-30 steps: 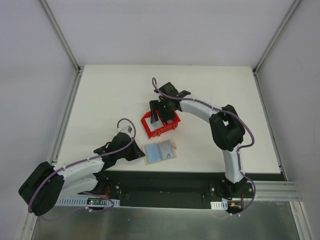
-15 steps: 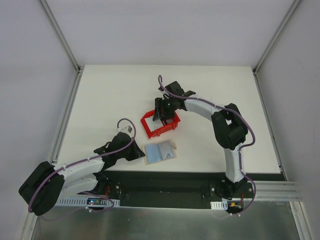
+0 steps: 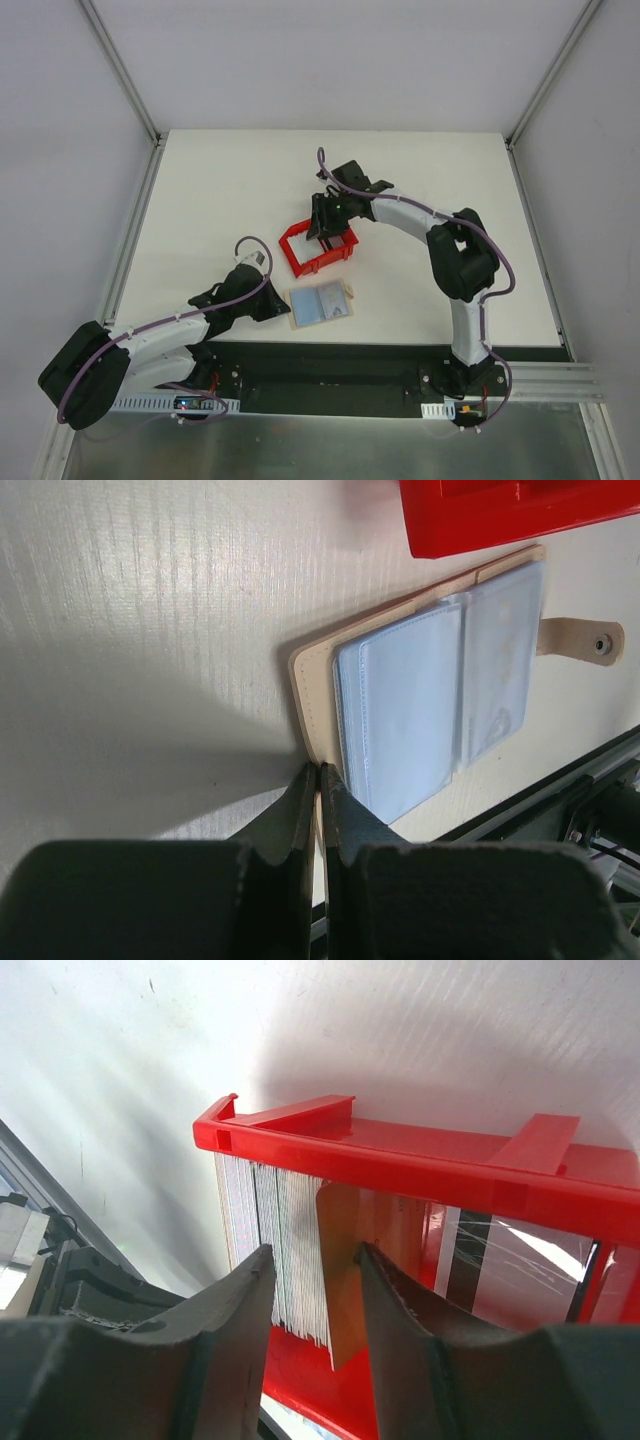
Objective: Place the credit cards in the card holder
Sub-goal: Pick up the credit card from the storage box.
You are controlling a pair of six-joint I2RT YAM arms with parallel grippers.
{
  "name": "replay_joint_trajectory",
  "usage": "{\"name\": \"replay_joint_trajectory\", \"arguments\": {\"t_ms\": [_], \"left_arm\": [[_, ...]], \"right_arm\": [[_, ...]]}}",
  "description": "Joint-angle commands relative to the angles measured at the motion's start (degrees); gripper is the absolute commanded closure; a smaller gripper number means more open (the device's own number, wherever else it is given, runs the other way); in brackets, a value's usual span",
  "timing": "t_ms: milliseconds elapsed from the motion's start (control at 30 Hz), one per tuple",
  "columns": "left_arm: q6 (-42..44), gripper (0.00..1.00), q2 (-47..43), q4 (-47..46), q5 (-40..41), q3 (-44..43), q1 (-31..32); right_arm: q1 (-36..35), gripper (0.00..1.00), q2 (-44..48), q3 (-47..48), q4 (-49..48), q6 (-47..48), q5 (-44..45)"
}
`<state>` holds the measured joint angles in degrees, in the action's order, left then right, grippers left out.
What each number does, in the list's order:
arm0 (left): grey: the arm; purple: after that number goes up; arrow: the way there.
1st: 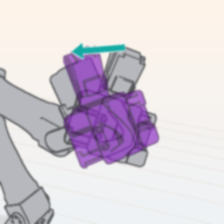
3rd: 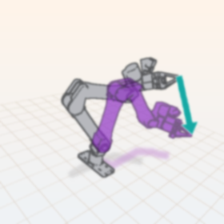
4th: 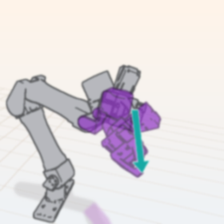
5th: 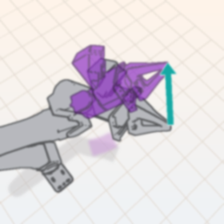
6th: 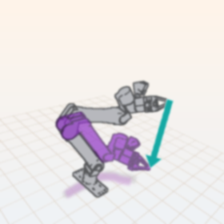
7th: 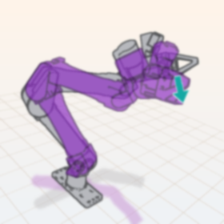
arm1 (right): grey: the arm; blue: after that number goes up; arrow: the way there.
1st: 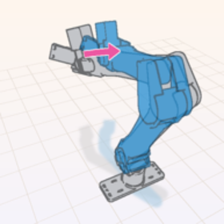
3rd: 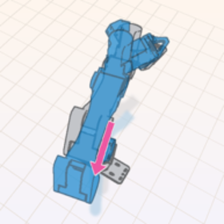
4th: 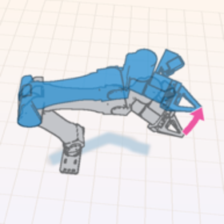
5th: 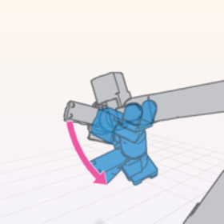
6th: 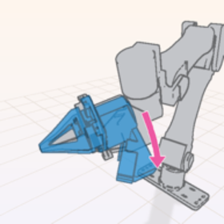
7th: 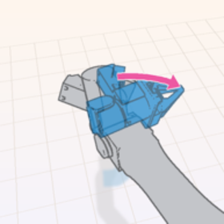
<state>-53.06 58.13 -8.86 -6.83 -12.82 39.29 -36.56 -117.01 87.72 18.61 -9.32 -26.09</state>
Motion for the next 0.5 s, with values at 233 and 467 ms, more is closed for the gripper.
{"name": "replay_joint_trajectory", "arguments": {"t_ms": [233,467], "left_arm": [[0.9,1.00,0.6,-0.7,0.3,-1.7,-0.2],[0.9,1.00,0.6,-0.7,0.3,-1.7,-0.2]], "right_arm": [[0.2,0.80,4.6,-0.1,-0.5,-0.2,-0.6],[0.1,0.92,4.6,1.0,2.8,1.8,5.5]]}}
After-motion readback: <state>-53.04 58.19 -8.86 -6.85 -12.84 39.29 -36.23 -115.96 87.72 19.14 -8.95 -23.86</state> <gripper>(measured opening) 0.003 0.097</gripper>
